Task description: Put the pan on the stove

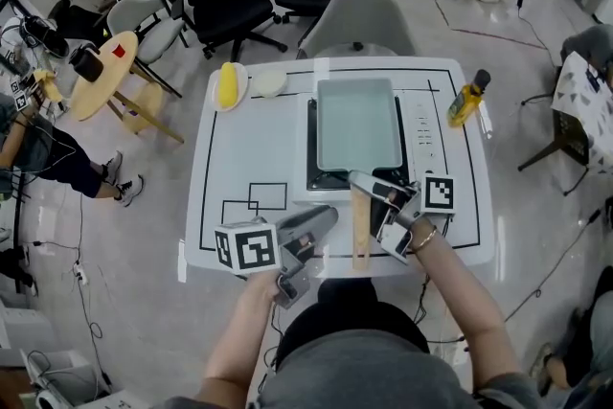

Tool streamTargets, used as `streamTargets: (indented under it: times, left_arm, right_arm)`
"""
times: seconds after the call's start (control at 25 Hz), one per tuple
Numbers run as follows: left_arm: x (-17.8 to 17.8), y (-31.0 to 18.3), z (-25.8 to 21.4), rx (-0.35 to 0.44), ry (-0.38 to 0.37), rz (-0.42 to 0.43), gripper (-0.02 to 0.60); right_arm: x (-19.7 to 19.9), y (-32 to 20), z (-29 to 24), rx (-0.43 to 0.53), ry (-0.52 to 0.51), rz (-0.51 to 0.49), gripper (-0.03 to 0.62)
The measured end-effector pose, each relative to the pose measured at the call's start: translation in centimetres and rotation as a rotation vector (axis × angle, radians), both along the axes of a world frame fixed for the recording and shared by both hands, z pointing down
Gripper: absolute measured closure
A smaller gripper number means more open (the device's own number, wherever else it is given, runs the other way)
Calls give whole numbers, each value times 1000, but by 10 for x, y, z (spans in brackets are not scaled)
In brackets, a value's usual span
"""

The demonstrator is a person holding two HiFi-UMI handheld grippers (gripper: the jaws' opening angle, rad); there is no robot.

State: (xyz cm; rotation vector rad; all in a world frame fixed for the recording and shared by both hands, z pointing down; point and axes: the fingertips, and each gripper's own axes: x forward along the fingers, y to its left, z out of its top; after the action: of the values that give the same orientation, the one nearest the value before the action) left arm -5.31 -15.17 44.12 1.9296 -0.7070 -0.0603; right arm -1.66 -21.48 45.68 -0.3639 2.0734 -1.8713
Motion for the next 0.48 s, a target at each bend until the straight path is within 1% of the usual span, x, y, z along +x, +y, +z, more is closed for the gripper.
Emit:
streamTargets:
  times: [0.08,0.24,0.32,0.4,0.48]
  left_arm:
    - [-7,-1,4,39,-72,-25,503]
    - [-17,-7,7,108,-194,-70,519]
    - [-23,-9,10,136,-263,-91,548]
    - [-26,-10,11,147,-296,-101,563]
    - [-26,-9,11,144,-294,-107,571]
  right_arm:
    - [1,0,1,1,5,3,406]
    - [1,-1,2,4,13,9,405]
    - [2,-1,3,2,15,13,399]
    - [3,0,2,2,14,16,394]
    - [6,1,1,2,8,19,385]
